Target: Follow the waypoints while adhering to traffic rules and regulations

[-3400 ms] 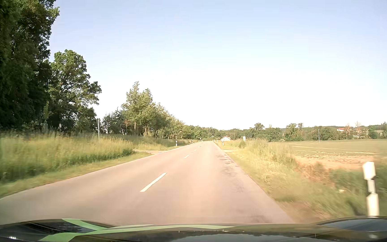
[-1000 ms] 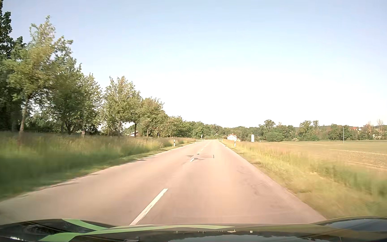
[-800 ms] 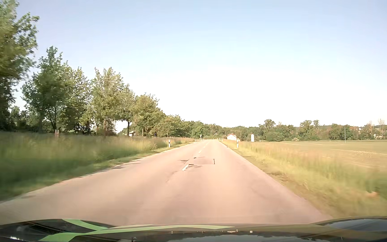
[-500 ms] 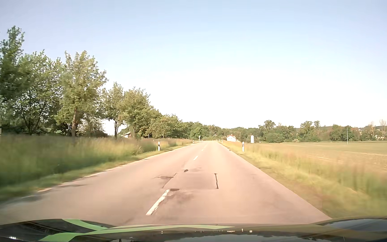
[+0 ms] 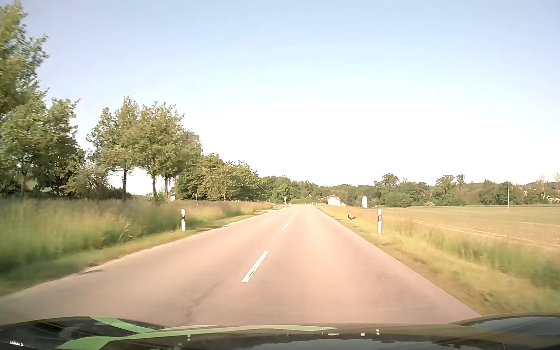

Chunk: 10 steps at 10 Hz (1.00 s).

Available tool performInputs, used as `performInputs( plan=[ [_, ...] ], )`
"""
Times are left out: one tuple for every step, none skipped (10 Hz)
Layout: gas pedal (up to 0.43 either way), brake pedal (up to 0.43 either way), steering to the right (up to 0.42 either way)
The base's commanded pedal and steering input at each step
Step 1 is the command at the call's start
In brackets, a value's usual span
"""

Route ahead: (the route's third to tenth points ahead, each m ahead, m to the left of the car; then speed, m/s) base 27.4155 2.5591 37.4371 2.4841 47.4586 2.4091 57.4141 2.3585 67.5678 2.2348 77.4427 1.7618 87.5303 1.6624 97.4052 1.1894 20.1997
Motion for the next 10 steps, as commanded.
performInputs(
  plan=[
    [0.150, 0.000, 0.001],
    [0.169, 0.000, 0.001],
    [0.177, 0.000, 0.001],
    [0.189, 0.000, 0.001],
    [0.209, 0.000, 0.001],
    [0.209, 0.000, 0.001],
    [0.220, 0.000, 0.001],
    [0.220, 0.000, 0.000],
    [0.248, 0.000, 0.000],
    [0.260, 0.000, -0.001]
  ],
)
